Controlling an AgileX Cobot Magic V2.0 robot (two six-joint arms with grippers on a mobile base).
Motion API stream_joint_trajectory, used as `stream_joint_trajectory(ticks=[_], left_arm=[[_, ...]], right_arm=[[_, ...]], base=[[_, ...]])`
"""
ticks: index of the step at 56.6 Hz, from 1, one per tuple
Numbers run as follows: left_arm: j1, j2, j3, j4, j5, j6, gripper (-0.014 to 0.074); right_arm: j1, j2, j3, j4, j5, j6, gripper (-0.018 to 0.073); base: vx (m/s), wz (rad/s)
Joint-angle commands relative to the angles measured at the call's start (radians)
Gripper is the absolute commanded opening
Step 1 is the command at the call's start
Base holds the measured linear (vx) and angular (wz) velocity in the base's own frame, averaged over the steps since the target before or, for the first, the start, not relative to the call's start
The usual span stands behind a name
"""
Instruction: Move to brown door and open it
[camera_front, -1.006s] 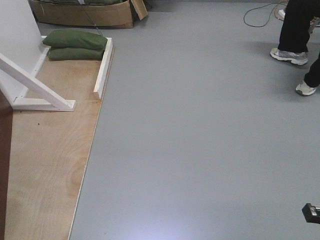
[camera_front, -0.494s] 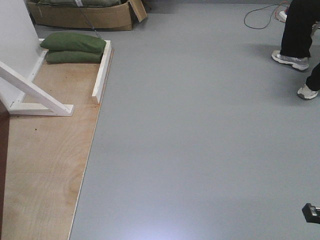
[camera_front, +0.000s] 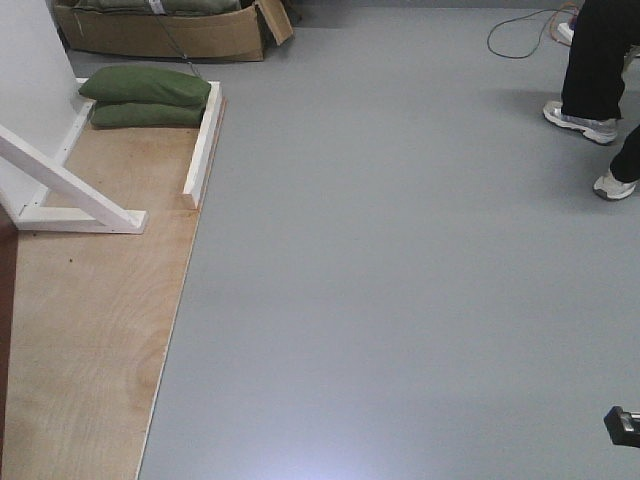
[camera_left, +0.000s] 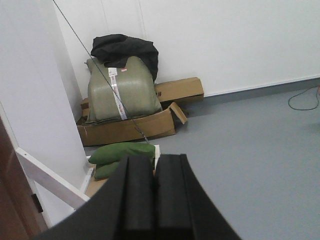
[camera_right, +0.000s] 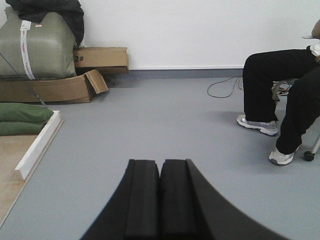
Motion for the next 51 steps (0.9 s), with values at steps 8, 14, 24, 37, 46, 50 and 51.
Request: stream_joint_trajectory(ticks=[8, 14, 24, 37, 46, 50, 51], left_arm=[[-0.002, -0.014, -0.017, -0.008, -0.082, -0.007, -0.0006], [-0.002, -0.013, -0.034, -0.008, -0.058, -0.007, -0.0006], [-0.002, -0.011, -0.118, -0.009, 0.045, -0.007, -0.0006], [-0.002, 0.112, -0.314, -0.008, 0.118, -0.007, -0.0006], [-0.002, 0.312, -0.505, -0.008, 0.117, -0.007, -0.0006], [-0.002, 0.402, -0.589, -0.008, 0.113, -0.007, -0.0006], [-0.002, 0.421, -0.605, -0.008, 0.112, -0.007, -0.0006]], right_arm=[[-0.005, -0.012, 0.005, -0.003, -0.082, -0.005, 0.0], [-0.005, -0.012, 0.005, -0.003, -0.082, -0.005, 0.0], [-0.005, -0.012, 0.005, -0.003, -0.082, -0.005, 0.0], [-0.005, -0.012, 0.005, -0.003, -0.082, -0.005, 0.0], [-0.005, -0.012, 0.005, -0.003, -0.082, -0.005, 0.0], [-0.005, -0.012, 0.005, -0.003, -0.082, -0.005, 0.0], [-0.005, -0.012, 0.005, -0.003, -0.082, -0.005, 0.0]], base=[[0.0, 0.0], [0.0, 0.0], [0.0, 0.0], [0.0, 0.0], [0.0, 0.0], [0.0, 0.0], [0.0, 0.0]])
